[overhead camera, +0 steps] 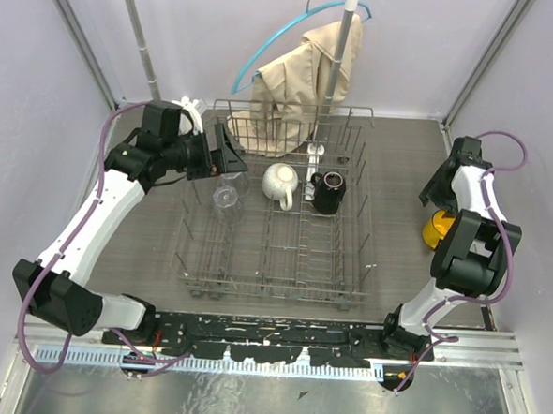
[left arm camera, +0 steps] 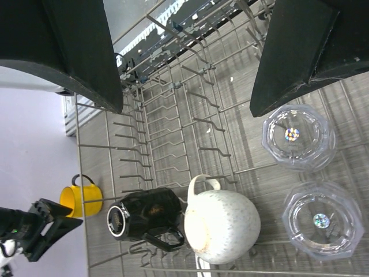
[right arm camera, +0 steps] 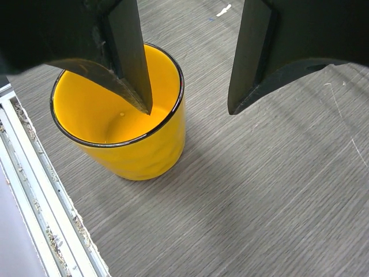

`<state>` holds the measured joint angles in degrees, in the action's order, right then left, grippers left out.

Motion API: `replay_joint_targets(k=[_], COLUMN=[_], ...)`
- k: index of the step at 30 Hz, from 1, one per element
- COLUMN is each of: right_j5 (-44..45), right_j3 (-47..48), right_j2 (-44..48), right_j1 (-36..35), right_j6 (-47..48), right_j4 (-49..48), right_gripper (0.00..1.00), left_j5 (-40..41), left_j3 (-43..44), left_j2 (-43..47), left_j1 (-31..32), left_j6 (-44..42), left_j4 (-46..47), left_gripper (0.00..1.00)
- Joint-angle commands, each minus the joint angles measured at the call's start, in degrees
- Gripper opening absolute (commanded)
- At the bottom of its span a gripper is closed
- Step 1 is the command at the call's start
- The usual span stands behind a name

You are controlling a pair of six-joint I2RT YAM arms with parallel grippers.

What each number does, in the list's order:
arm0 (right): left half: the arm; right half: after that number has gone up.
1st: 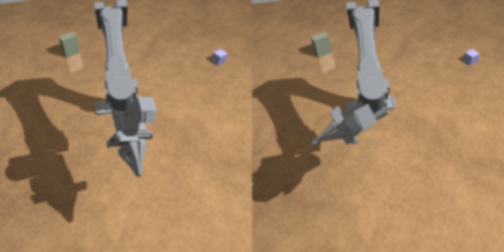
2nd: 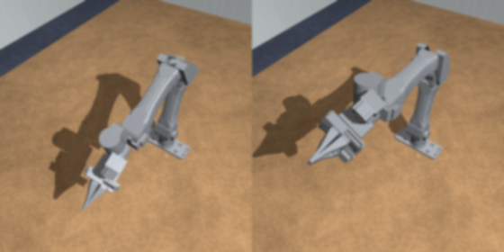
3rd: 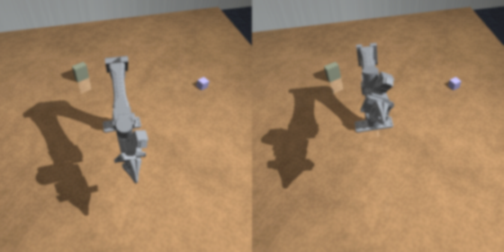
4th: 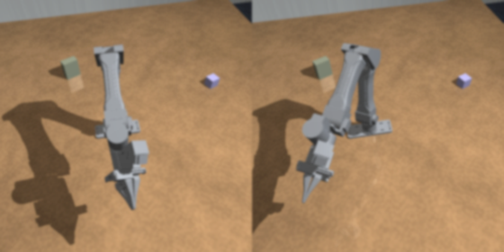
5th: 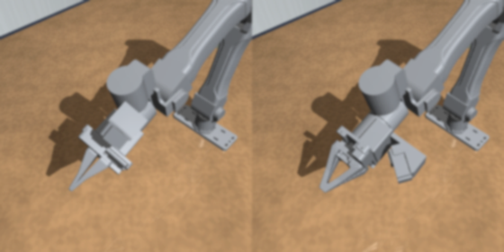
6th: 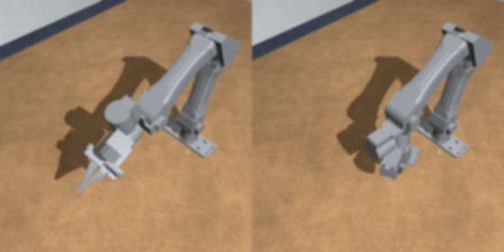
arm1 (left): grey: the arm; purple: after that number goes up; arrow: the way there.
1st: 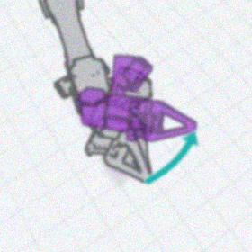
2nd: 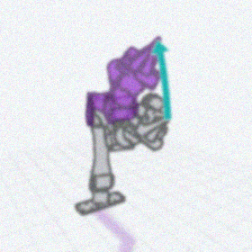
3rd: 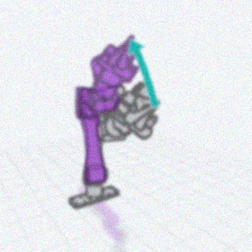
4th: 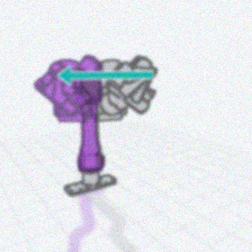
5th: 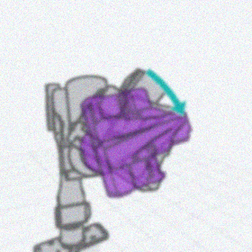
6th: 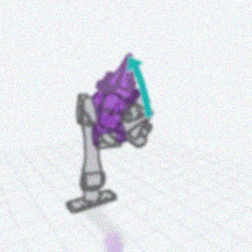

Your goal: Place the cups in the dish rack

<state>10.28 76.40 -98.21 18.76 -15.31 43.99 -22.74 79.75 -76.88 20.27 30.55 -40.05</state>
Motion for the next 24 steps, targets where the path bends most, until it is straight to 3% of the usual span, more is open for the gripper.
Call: replay_joint_targets(k=[1, 15, 20, 24], right_j5=[1.7, 3.8, 3.6, 2.8], right_j3=[0.1, 4.4, 4.4, 3.5], right_j2=[-1.0, -8.1, -9.0, -8.0], right_j1=[0.1, 0.1, 0.1, 0.1], right_j6=[1.2, 1.6, 1.5, 1.3], right_j4=[-1.8, -2.0, -2.5, -3.1], right_gripper=[0.60, 0.47, 0.29, 0.01], left_j5=[-8.0, -14.0, -18.3, -21.3], left_j3=[-2.0, -3.4, -4.8, -7.0], left_j2=[1.9, 1.4, 1.3, 1.5], left_j1=[-1.6, -2.5, -2.7, -2.9], left_j6=[1.4, 2.5, 3.8, 6.7], left_j4=[5.9, 9.0, 10.9, 15.3], left_gripper=[0.98, 0.98, 0.98, 0.98])
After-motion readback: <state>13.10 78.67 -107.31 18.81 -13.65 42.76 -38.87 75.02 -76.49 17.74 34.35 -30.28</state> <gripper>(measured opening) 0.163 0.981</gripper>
